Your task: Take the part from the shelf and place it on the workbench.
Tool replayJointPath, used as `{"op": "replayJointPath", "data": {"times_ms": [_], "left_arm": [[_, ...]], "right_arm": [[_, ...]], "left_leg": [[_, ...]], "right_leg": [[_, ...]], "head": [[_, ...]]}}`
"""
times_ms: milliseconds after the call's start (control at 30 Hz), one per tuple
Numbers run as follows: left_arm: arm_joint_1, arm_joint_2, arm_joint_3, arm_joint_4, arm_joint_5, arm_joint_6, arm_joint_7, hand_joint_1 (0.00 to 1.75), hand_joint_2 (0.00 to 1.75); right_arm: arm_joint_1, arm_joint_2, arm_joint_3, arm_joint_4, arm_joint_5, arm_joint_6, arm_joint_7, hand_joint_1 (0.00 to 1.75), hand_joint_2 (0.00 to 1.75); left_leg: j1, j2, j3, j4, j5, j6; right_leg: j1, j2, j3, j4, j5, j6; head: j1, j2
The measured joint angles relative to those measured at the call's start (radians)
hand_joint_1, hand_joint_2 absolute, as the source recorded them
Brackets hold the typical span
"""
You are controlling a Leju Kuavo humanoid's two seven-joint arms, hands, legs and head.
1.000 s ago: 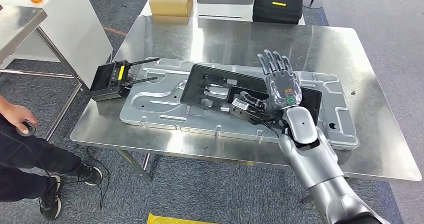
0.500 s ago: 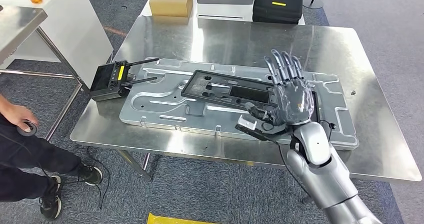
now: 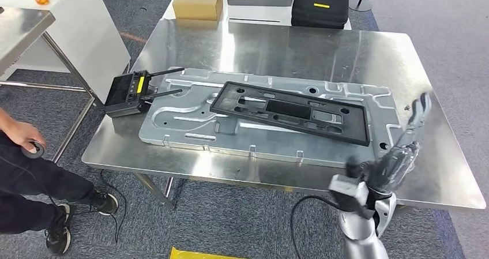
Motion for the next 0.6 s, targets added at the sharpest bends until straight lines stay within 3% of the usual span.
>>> {"op": "replayJointPath", "data": {"times_ms": [133, 267, 367, 467, 500, 533, 567, 600], "left_arm": [[0.000, 0.000, -0.002, 0.000, 0.000, 0.007, 0.002, 0.00, 0.00], [0.000, 0.000, -0.003, 0.000, 0.000, 0.009, 0.002, 0.00, 0.00], [0.000, -0.003, -0.004, 0.000, 0.000, 0.009, 0.003, 0.00, 0.00], [0.001, -0.004, -0.005, 0.000, 0.000, 0.008, 0.004, 0.00, 0.00], [0.000, -0.004, -0.006, 0.000, 0.000, 0.008, 0.004, 0.00, 0.00], [0.000, -0.004, -0.007, 0.000, -0.001, 0.007, 0.004, 0.00, 0.00], [0.000, -0.004, -0.007, 0.000, -0.001, 0.007, 0.004, 0.00, 0.00], [-0.001, -0.004, -0.008, 0.000, -0.001, 0.007, 0.004, 0.00, 0.00]], "right_arm": [[0.028, -0.014, 0.000, 0.024, -0.098, 0.001, 0.034, 0.00, 0.00], [0.042, -0.019, 0.000, 0.039, -0.124, 0.008, 0.037, 0.00, 1.75], [0.049, -0.021, 0.000, 0.041, -0.152, 0.017, 0.026, 0.00, 1.75], [0.060, -0.024, 0.000, 0.046, -0.171, 0.014, 0.000, 0.00, 1.75], [0.066, -0.025, 0.000, 0.048, -0.174, 0.012, -0.015, 0.00, 1.75], [0.070, -0.026, 0.000, 0.049, -0.175, 0.010, -0.031, 0.00, 1.75], [0.072, -0.026, 0.000, 0.049, -0.175, 0.007, -0.046, 0.00, 1.31], [0.073, -0.026, 0.000, 0.049, -0.175, 0.006, -0.058, 0.00, 0.87]], "left_leg": [[-0.002, 0.000, -0.001, 0.004, -0.001, 0.003], [-0.003, 0.000, -0.001, 0.005, 0.003, 0.012], [0.008, 0.004, 0.010, -0.014, 0.020, 0.023], [0.011, 0.006, 0.012, -0.018, 0.024, 0.027], [0.011, 0.006, 0.012, -0.017, 0.023, 0.027], [0.012, 0.005, 0.013, -0.016, 0.021, 0.025], [0.014, 0.005, 0.016, -0.015, 0.018, 0.022], [0.016, 0.004, 0.019, -0.012, 0.012, 0.017]], "right_leg": [[-0.003, 0.000, 0.000, 0.000, 0.001, 0.004], [-0.003, 0.001, 0.003, -0.003, 0.006, 0.012], [-0.001, 0.002, -0.012, 0.031, -0.019, 0.025], [-0.011, 0.001, -0.093, 0.204, -0.099, 0.041], [-0.015, 0.000, -0.117, 0.252, -0.110, 0.045], [-0.020, -0.001, -0.126, 0.267, -0.103, 0.048], [-0.023, -0.002, -0.115, 0.242, -0.078, 0.050], [-0.027, -0.004, -0.087, 0.182, -0.041, 0.052]], "head": [[0.000, 0.000], [0.000, 0.000], [0.001, 0.000], [0.002, 0.000], [0.002, 0.000], [0.002, 0.000], [0.002, 0.000], [0.002, 0.000]]}}
